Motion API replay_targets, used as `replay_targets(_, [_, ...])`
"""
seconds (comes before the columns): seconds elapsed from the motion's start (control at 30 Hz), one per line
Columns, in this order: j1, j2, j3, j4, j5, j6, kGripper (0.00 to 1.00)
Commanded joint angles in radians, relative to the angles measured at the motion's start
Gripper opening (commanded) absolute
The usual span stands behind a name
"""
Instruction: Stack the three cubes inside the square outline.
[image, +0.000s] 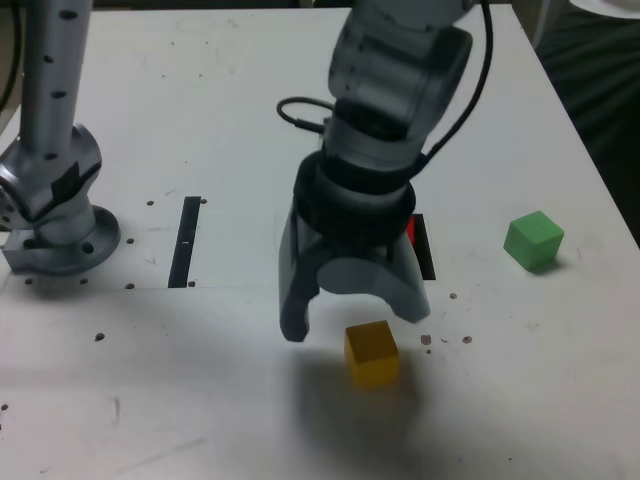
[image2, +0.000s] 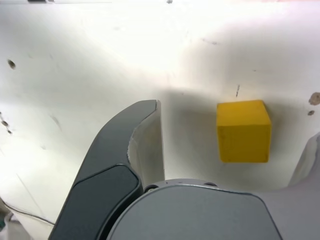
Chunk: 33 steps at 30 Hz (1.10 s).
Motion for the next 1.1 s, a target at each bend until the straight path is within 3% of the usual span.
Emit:
replay_targets(0.0, [-0.002,0.016,-0.002,-0.013,-0.009,-0.006,0.99])
replay_targets(0.3, [-0.002,0.079,-0.006,-0.057,-0.04,-0.004,0.97])
replay_targets(0.47, [-0.002,0.118,-0.021,-0.074,-0.06,0.005,0.9])
replay_targets(0.57, [-0.001,0.136,-0.037,-0.075,-0.067,0.009,0.76])
replay_targets(0.7, [0.0,0.146,-0.048,-0.076,-0.06,0.011,0.44])
replay_targets(0.77, [0.0,0.146,-0.049,-0.079,-0.053,0.012,0.34])
replay_targets(0.83, [0.0,0.144,-0.049,-0.081,-0.048,0.012,0.3])
replay_targets(1.07, [0.0,0.138,-0.046,-0.081,-0.046,0.012,0.3])
